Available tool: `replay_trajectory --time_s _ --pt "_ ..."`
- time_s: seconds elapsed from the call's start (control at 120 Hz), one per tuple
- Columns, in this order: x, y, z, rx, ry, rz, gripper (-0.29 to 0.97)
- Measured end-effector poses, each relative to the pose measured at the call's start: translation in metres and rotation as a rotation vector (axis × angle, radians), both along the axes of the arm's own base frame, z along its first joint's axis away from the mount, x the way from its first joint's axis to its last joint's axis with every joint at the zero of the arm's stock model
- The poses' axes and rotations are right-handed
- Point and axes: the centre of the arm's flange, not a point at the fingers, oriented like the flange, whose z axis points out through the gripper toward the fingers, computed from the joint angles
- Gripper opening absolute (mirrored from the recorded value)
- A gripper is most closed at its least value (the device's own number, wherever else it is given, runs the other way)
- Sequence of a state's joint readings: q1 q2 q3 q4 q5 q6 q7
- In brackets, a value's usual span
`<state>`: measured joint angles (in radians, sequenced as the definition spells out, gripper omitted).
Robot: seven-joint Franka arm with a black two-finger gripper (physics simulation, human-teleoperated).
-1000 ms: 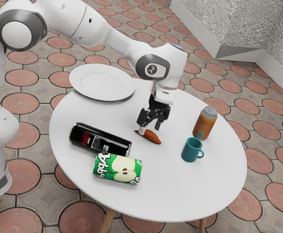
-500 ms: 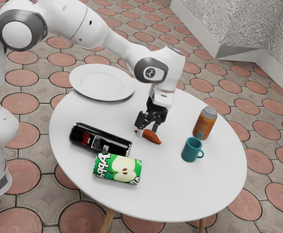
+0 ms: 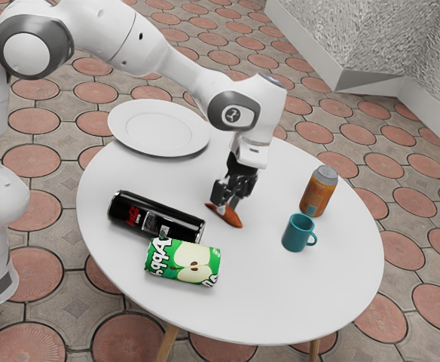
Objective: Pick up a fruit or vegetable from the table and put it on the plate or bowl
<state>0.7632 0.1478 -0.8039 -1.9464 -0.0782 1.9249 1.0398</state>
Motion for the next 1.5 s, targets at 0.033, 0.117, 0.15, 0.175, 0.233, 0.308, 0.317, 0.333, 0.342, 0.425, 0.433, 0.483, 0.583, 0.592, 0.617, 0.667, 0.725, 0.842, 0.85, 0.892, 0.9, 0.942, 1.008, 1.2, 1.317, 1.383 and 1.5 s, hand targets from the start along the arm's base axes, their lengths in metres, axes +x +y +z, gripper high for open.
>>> replay_trajectory --time_s 0.033,0.117,0.15,0.175,0.233,0.308,0.317,0.333,0.342,0.425,0.433,0.483,0.583,0.592,0.617,0.667,0.725,0.842,0.85,0.892,0.9,0.942,1.008,1.2,1.317,1.383,1.5 --pt "0.0 0.0 -0.001 0.001 0.002 0.002 0.2" --pt "0.0 -0.001 -0.001 0.004 -0.001 0.006 0.17" --pt "0.0 -0.001 0.0 0.005 -0.003 0.008 0.16" --pt "0.0 -0.001 0.001 0.007 -0.005 0.009 0.15" --pt "0.001 -0.001 0.005 0.009 -0.014 0.013 0.15" --pt "0.003 0.0 0.013 0.015 -0.033 0.019 0.13" --pt "0.003 0.0 0.014 0.016 -0.035 0.02 0.13" --pt "0.004 0.0 0.017 0.018 -0.04 0.021 0.13" --pt "0.004 0.0 0.018 0.019 -0.041 0.022 0.13" --pt "0.008 0.003 0.032 0.025 -0.068 0.031 0.12" --pt "0.008 0.004 0.034 0.026 -0.072 0.033 0.12" --pt "0.012 0.01 0.049 0.03 -0.095 0.046 0.12" --pt "0.016 0.042 0.09 0.045 -0.152 0.11 0.11" --pt "0.016 0.046 0.095 0.046 -0.159 0.119 0.11" --pt "0.015 0.059 0.108 0.049 -0.179 0.149 0.12" --pt "0.01 0.09 0.133 0.061 -0.209 0.22 0.12" --pt "-0.001 0.129 0.149 0.068 -0.215 0.31 0.13" --pt "-0.028 0.205 0.155 0.062 -0.184 0.489 0.13" --pt "-0.031 0.211 0.155 0.061 -0.18 0.502 0.13" --pt "-0.043 0.237 0.153 0.059 -0.157 0.568 0.12" --pt "-0.046 0.242 0.153 0.059 -0.153 0.582 0.12" --pt "-0.06 0.267 0.151 0.057 -0.132 0.647 0.12" --pt "-0.084 0.306 0.147 0.054 -0.102 0.751 0.12" --pt "-0.166 0.404 0.129 0.029 -0.028 1.04 0.12" --pt "-0.221 0.454 0.124 0.013 -0.009 1.199 0.12" --pt "-0.25 0.476 0.122 0.009 -0.004 1.276 0.12" --pt "-0.273 0.496 0.119 0.002 -0.007 1.343 0.13"
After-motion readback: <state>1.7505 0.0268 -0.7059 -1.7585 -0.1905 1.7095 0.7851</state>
